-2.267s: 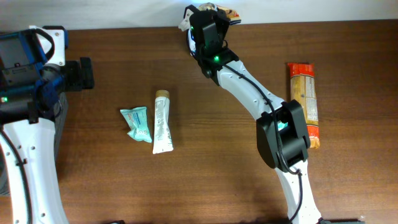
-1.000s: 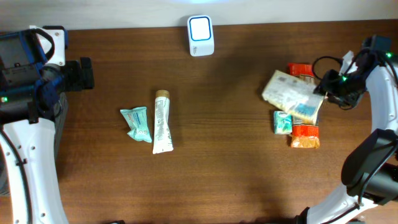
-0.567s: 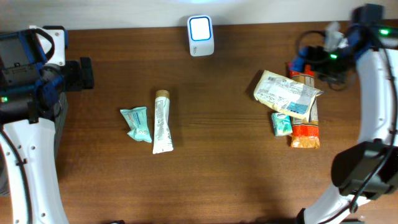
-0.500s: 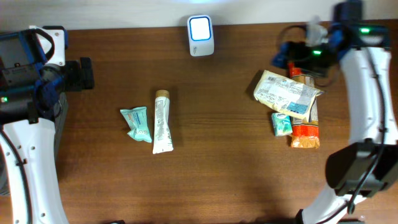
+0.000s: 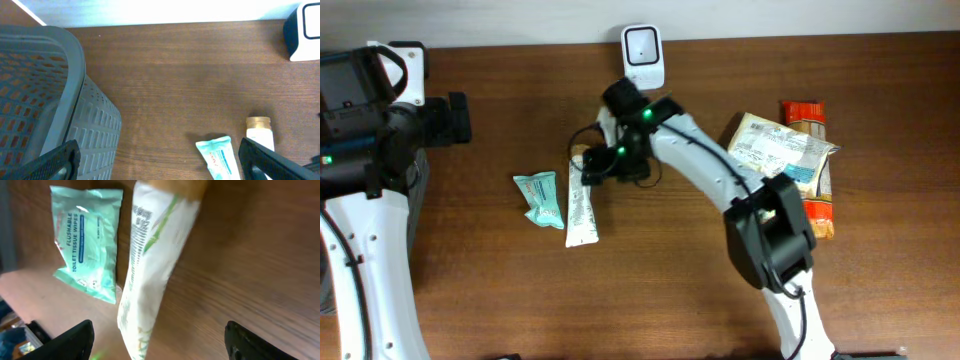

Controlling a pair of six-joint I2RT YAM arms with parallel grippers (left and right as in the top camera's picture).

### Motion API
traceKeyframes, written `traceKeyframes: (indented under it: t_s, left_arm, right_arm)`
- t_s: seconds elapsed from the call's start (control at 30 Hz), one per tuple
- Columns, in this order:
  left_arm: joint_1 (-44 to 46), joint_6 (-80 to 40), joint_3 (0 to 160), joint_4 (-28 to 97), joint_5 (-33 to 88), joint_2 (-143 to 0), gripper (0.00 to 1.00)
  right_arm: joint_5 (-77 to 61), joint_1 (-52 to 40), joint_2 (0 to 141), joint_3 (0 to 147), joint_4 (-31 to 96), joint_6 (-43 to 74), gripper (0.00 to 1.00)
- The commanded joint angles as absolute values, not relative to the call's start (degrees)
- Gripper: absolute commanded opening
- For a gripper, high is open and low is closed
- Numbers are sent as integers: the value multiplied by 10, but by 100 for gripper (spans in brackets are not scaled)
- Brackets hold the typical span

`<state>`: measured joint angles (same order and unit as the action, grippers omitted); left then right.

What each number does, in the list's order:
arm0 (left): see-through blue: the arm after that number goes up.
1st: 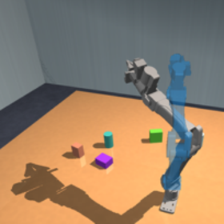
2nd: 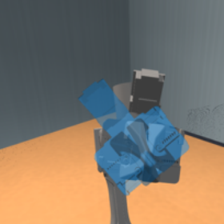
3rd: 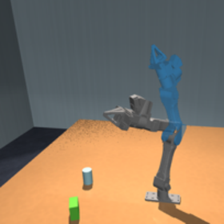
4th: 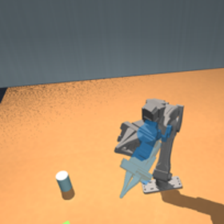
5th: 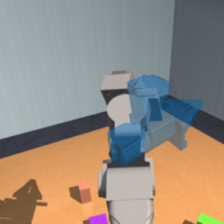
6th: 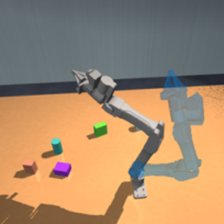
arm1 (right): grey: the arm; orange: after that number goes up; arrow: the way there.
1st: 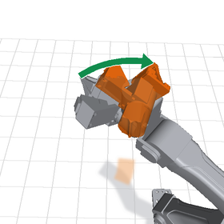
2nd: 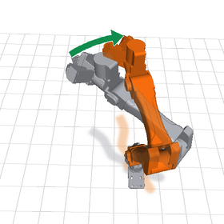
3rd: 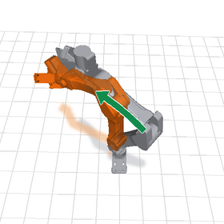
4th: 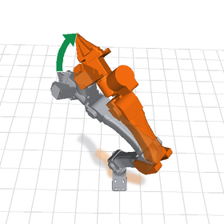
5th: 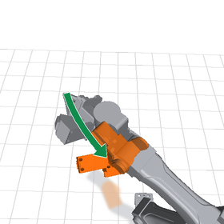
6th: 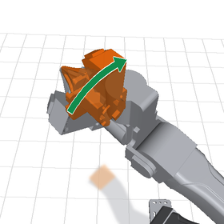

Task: Scan the item barcode
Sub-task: 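Grasp the white tube with the right gripper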

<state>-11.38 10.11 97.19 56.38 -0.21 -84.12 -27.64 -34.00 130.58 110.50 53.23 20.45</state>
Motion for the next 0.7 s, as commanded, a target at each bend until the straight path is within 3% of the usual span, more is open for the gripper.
traceKeyframes:
  t_s: [0.0,0.37,0.5,0.67]
  left_arm:
    - [-114,108,973,563,2,-837,99]
    - [-114,108,973,563,2,-837,99]
    - [-114,108,973,563,2,-837,99]
    - [-114,109,973,563,2,-837,99]
  right_arm:
    - [-248,-361,1340,1104,521,236,77]
    - [-250,-401,1357,1065,514,274,50]
    - [-250,-397,1356,1050,518,275,8]
    - [-281,-347,1293,1051,546,187,4]
